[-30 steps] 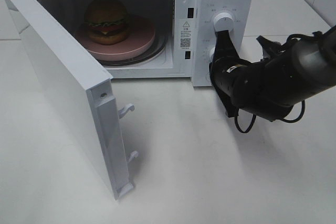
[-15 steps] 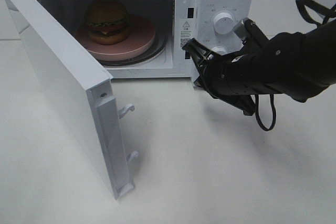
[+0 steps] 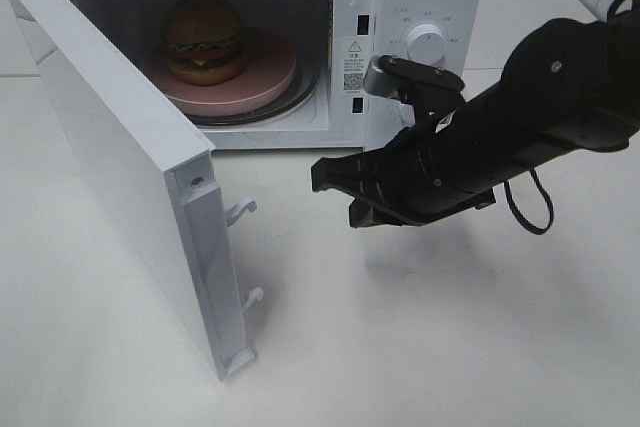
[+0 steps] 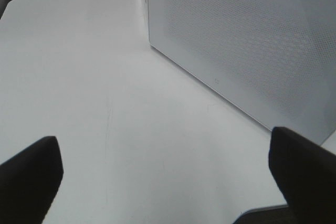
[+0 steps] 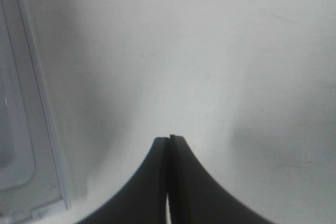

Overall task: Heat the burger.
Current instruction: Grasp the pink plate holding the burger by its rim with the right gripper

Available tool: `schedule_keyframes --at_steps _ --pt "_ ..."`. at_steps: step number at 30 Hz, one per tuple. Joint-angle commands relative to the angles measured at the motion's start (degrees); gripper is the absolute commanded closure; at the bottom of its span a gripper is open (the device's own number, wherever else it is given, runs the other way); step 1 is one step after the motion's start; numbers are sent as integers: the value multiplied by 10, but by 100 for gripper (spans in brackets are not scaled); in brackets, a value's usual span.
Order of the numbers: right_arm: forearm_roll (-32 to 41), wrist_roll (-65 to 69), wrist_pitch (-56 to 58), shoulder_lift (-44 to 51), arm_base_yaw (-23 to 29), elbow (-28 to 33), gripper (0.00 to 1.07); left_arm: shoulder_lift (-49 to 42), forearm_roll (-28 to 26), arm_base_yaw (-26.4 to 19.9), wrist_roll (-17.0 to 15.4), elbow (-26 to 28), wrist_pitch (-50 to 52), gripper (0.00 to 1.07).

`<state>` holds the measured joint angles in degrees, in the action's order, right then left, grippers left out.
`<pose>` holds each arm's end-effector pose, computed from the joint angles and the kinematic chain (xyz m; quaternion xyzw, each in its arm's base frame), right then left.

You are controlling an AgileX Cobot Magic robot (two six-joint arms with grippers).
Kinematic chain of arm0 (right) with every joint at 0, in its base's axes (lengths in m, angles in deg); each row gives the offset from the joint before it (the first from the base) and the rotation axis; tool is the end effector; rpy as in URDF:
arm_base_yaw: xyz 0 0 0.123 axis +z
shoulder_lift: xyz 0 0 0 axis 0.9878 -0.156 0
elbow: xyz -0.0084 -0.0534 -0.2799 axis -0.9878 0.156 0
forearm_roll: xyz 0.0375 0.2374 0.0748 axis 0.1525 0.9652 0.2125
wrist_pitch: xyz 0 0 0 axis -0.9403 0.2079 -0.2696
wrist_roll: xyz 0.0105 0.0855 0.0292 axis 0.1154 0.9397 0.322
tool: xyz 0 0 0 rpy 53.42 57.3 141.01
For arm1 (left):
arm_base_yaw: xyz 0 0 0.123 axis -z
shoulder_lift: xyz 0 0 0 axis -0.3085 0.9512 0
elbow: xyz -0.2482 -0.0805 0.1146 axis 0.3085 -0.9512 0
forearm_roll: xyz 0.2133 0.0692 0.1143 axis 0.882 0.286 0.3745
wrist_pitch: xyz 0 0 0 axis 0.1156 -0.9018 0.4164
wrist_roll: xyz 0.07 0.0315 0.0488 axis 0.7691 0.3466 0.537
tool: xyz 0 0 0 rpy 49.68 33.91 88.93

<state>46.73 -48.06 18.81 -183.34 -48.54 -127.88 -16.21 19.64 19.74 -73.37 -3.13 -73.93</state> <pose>0.2662 0.1810 0.1709 -0.0710 0.9460 0.1964 0.2478 -0.0096 -0.0096 0.2815 0.0527 0.8493 -0.0474 0.5231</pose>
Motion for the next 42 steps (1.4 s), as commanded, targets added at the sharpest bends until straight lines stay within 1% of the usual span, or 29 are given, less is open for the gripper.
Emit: schedule_keyframes --at_steps 1,2,3,4,6,7,8,10,12,16,17,18,20,21,22,23,24,25,27,31,32,33,35,36,37,38,39,41,42 --pt "-108 -34 111 6 -3 -30 106 -4 -5 -2 1 -2 7 7" --pt "-108 -34 111 6 -3 -30 106 -4 -5 -2 1 -2 7 7" --pt "-156 -44 149 6 -3 -44 105 -4 -5 -2 1 -2 7 7" --pt "-156 -44 149 6 -3 -44 105 -4 -5 -2 1 -2 7 7" --pt "-219 -68 204 6 -3 -63 105 -4 -5 -2 1 -2 7 7" --pt "-219 -68 204 6 -3 -63 105 -4 -5 -2 1 -2 7 7" --pt "-256 -94 237 8 -3 -75 104 -4 -5 -2 1 -2 7 7" --pt "-278 -123 259 11 -3 -84 103 -4 -5 -2 1 -2 7 7" --pt "-285 -136 268 13 -3 -88 103 -4 -5 -2 1 -2 7 7" --pt "-307 -265 297 26 -3 -105 102 -4 -6 -2 1 -2 7 7" --pt "-307 -265 297 26 -3 -105 102 -4 -6 -2 1 -2 7 7" --pt "-311 -346 304 35 -3 -111 101 -4 -6 -2 1 -2 7 7" --pt "-313 -383 306 40 -3 -112 101 -4 -6 -2 1 -2 7 7" --pt "-319 -474 309 49 -3 -117 101 -4 -6 -2 1 -2 7 7" --pt "-319 -474 309 49 -3 -117 101 -4 -6 -2 1 -2 7 7" --pt "-326 -579 310 58 -3 -123 100 -4 -6 -2 1 -2 7 7" --pt "-327 -625 309 62 -3 -126 100 -4 -6 -2 1 -2 7 7" --pt "-327 -625 309 62 -3 -126 100 -4 -6 -2 1 -2 7 7" --pt "-327 -701 309 66 -3 -132 97 -4 -6 -2 1 -2 7 7" --pt "-336 -734 308 65 -3 -132 93 -4 -6 -2 1 -2 7 7" --pt "-362 -744 305 65 -3 -132 89 -4 -6 -2 1 -2 7 7" --pt "-362 -744 305 65 -3 -132 89 -4 -6 -2 1 -2 7 7" --pt "-392 -744 285 65 -3 -132 80 -4 -6 -2 1 -2 7 7" --pt "-392 -744 285 65 -3 -132 80 -4 -6 -2 1 -2 7 7" --pt "-399 -743 266 65 -3 -132 69 -4 -6 -2 1 -2 7 7" --pt "-402 -739 259 65 -3 -132 63 -4 -6 -2 1 -2 7 7" --pt "-402 -739 259 65 -3 -132 63 -4 -6 -2 1 -2 7 7" --pt "-402 -700 233 64 -2 -132 39 -4 -6 -2 1 -2 7 7" --pt "-402 -700 233 64 -2 -132 39 -4 -6 -2 1 -2 7 7"
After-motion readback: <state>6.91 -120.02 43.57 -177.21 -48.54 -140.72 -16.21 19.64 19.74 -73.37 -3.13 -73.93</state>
